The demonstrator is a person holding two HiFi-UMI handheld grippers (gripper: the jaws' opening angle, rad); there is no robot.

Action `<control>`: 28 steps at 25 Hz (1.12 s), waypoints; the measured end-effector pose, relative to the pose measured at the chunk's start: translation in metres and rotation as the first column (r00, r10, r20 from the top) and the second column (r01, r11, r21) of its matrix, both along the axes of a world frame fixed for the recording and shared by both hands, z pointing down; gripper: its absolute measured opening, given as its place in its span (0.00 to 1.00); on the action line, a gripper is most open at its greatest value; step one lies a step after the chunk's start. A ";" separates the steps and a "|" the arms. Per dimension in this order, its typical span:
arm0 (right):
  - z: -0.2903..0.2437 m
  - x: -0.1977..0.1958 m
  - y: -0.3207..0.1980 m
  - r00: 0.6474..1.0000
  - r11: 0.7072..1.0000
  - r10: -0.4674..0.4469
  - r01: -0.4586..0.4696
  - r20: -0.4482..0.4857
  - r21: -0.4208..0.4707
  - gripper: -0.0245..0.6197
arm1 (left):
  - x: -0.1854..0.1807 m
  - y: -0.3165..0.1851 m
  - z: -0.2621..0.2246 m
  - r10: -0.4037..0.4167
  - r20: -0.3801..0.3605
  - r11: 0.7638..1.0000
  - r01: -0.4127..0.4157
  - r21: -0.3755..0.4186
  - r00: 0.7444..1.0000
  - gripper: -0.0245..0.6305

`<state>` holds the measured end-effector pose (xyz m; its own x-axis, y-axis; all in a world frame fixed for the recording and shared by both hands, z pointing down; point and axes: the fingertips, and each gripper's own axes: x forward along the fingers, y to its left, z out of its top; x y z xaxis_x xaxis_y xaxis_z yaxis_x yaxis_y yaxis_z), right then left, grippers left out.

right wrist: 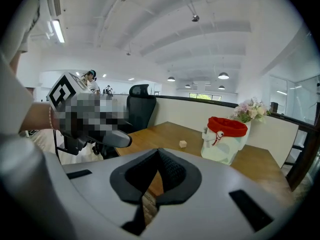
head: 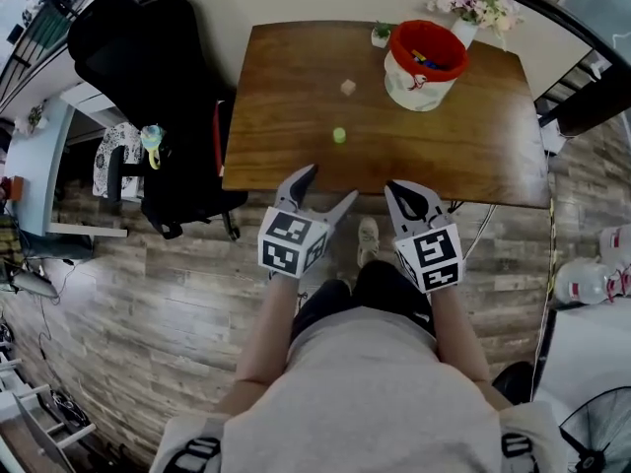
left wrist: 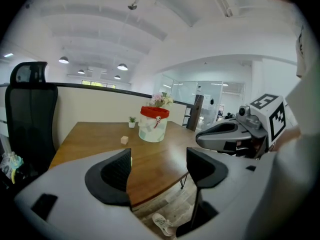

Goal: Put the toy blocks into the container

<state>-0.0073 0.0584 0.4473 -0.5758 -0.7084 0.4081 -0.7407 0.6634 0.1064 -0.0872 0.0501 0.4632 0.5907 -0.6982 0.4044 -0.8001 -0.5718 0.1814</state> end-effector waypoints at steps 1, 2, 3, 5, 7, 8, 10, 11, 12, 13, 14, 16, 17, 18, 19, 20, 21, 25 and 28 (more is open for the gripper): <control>-0.001 -0.001 -0.012 1.000 1.000 -0.010 0.010 0.005 0.000 0.06 | 0.000 -0.012 -0.002 -0.002 0.005 1.000 0.002 0.005 1.000 0.56; -0.002 -0.002 -0.024 1.000 1.000 -0.018 0.018 0.012 0.002 0.06 | 0.000 -0.024 -0.006 -0.003 0.014 1.000 0.003 0.013 1.000 0.56; -0.005 -0.003 -0.037 1.000 1.000 -0.026 0.026 0.018 0.005 0.06 | 0.000 -0.036 -0.009 -0.004 0.024 1.000 0.003 0.021 1.000 0.56; -0.010 -0.001 -0.062 0.999 0.999 -0.043 0.043 0.018 0.016 0.06 | 0.000 -0.059 -0.018 -0.011 0.035 0.999 0.009 0.039 0.999 0.56; -0.016 0.002 -0.087 0.998 0.998 -0.062 0.061 0.013 0.029 0.06 | -0.001 -0.082 -0.027 -0.031 0.038 0.998 0.029 0.058 0.999 0.56; -0.020 0.003 -0.100 0.997 0.997 -0.070 0.070 0.014 0.037 0.06 | -0.002 -0.093 -0.032 -0.044 0.038 0.997 0.042 0.067 0.998 0.56; -0.028 0.003 -0.123 0.996 0.995 -0.086 0.085 0.019 0.053 0.06 | -0.003 -0.114 -0.037 -0.068 0.037 0.995 0.065 0.081 0.997 0.56; -0.031 0.003 -0.134 0.995 0.994 -0.094 0.093 0.021 0.059 0.06 | -0.002 -0.124 -0.039 -0.076 0.035 0.994 0.073 0.083 0.997 0.56; -0.032 0.004 -0.143 0.994 0.993 -0.103 0.101 0.021 0.062 0.06 | 0.000 -0.133 -0.039 -0.082 0.033 0.993 0.079 0.082 0.996 0.56; -0.033 0.004 -0.152 0.994 0.992 -0.112 0.111 0.018 0.065 0.06 | 0.002 -0.141 -0.038 -0.088 0.031 0.993 0.085 0.080 0.996 0.56; -0.034 0.005 -0.160 0.992 0.990 -0.122 0.121 0.012 0.068 0.06 | 0.005 -0.148 -0.038 -0.093 0.030 0.993 0.090 0.078 0.995 0.56; -0.037 0.006 -0.175 0.990 0.987 -0.140 0.140 -0.003 0.075 0.06 | 0.010 -0.163 -0.039 -0.101 0.032 0.992 0.098 0.079 0.994 0.56; -0.037 0.007 -0.181 0.989 0.986 -0.147 0.147 -0.006 0.077 0.06 | 0.011 -0.169 -0.039 -0.105 0.034 0.992 0.102 0.080 0.994 0.56; -0.038 0.008 -0.187 0.988 0.985 -0.153 0.153 -0.005 0.078 0.06 | 0.013 -0.175 -0.038 -0.109 0.036 0.991 0.106 0.080 0.993 0.56; -0.037 0.009 -0.191 0.988 0.985 -0.157 0.157 -0.001 0.076 0.06 | 0.014 -0.180 -0.038 -0.112 0.036 0.991 0.109 0.079 0.993 0.56; -0.036 0.010 -0.195 0.987 0.984 -0.162 0.162 0.002 0.073 0.06 | 0.016 -0.185 -0.036 -0.116 0.037 0.991 0.113 0.077 0.993 0.56; -0.034 0.010 -0.199 0.986 0.984 -0.167 0.166 0.004 0.069 0.06 | 0.017 -0.189 -0.035 -0.119 0.038 0.990 0.116 0.075 0.992 0.56; -0.026 0.015 -0.206 0.983 0.982 -0.182 0.182 0.005 0.049 0.06 | 0.023 -0.198 -0.028 -0.127 0.039 0.991 0.125 0.054 0.991 0.56; -0.022 0.015 -0.210 0.981 0.981 -0.192 0.192 0.004 0.040 0.06 | 0.023 -0.201 -0.025 -0.136 0.037 0.990 0.135 0.044 0.990 0.56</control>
<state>0.0077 -0.1514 0.4252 -0.7058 -0.6000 0.3767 -0.6010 0.7886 0.1299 -0.0646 -0.1510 0.4380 0.4735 -0.7874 0.3946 -0.8768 -0.4641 0.1261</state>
